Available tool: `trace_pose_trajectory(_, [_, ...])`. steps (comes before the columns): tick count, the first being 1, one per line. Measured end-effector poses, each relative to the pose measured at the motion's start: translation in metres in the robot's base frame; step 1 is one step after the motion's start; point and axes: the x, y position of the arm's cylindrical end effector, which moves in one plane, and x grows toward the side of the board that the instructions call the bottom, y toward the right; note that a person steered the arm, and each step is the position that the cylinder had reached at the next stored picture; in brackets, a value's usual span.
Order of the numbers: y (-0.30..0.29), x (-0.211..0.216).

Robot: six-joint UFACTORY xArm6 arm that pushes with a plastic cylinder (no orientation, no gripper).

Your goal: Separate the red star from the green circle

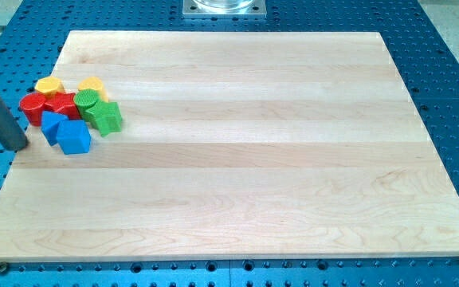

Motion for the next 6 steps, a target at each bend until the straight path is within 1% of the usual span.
trace_pose_trajectory(2, [0.0,-0.096])
trace_pose_trajectory(3, [0.0,-0.128])
trace_pose_trajectory(4, [0.0,-0.14])
trace_pose_trajectory(5, [0.0,-0.134])
trace_pose_trajectory(6, [0.027,-0.122])
